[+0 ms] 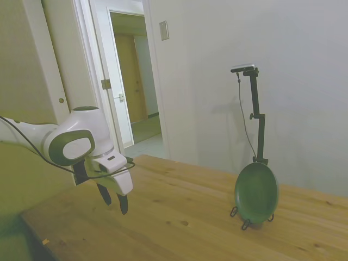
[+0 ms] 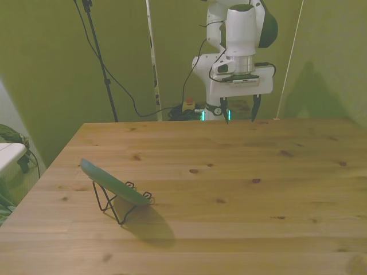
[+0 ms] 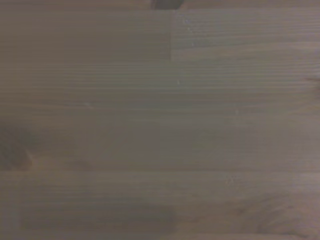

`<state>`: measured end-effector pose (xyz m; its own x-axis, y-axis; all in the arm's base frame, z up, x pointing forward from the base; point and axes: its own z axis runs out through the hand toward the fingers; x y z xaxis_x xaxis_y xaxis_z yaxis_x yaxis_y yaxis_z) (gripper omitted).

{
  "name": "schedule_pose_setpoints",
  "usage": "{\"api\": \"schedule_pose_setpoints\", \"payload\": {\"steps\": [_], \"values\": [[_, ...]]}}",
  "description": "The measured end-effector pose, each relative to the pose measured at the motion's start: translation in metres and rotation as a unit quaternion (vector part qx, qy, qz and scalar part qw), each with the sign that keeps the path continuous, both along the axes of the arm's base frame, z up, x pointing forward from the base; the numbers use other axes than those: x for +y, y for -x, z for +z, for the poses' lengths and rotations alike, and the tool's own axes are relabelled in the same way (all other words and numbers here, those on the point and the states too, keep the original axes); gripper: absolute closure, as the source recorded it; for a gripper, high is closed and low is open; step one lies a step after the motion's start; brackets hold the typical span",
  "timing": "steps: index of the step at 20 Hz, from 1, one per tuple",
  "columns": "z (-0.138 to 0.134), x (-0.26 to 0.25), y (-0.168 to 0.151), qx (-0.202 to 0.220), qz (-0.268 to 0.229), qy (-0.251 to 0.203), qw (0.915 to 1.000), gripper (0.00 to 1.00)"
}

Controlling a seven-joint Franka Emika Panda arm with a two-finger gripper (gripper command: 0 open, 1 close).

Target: Unload the plate

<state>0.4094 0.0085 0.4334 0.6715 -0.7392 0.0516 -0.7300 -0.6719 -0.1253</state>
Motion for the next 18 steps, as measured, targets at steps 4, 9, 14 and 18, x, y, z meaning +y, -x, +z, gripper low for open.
{"api": "schedule_pose_setpoints", "payload": {"steps": [4,9,14,18], "values": [[0.009,-0.017,-0.009,-0.008,-0.012,-0.005,0.9999,0.00],[0.038,-0.063,-0.050,-0.034,-0.043,0.016,0.9984,0.00],[0.064,-0.118,-0.103,-0.063,-0.077,0.052,0.9937,0.00],[0.081,-0.178,-0.142,-0.081,-0.114,0.077,0.9872,0.00]]}}
